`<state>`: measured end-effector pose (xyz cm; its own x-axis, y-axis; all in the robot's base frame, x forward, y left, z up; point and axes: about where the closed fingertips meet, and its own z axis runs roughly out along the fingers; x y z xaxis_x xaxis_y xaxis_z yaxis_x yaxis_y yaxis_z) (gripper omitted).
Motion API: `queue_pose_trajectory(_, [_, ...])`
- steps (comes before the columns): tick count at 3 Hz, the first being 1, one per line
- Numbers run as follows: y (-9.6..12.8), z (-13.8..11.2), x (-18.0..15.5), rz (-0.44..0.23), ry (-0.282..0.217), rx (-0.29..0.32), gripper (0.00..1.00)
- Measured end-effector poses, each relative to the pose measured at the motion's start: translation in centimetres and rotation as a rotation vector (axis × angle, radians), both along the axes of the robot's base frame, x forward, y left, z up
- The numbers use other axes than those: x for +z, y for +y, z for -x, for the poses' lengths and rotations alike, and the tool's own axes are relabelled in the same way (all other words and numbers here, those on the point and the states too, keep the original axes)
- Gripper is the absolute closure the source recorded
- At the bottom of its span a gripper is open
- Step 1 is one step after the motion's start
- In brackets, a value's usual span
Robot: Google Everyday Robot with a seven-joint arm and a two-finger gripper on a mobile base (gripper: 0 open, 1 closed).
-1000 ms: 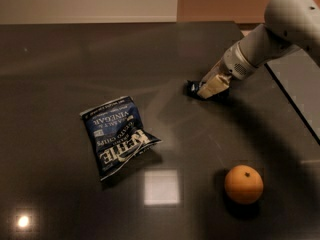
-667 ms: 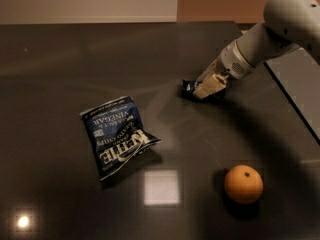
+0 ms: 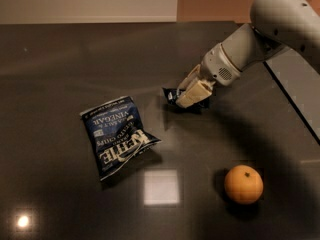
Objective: Move rxbar blueberry near blue chip bag
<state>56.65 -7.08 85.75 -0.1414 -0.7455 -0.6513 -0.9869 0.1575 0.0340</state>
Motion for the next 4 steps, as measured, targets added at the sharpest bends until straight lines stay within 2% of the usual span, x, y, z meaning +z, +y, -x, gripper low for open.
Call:
queue_pose_trajectory(1, [2.4, 2.4, -0.3, -0.010, 0.026, 0.070, 1.00])
queue_pose_trajectory(2, [3.7, 4.0, -0.5, -0.017, 0.033, 0.117, 0.84])
queue_pose_trajectory(4, [4.6, 5.6, -0.2, -0.043, 0.012, 0.188, 0.37])
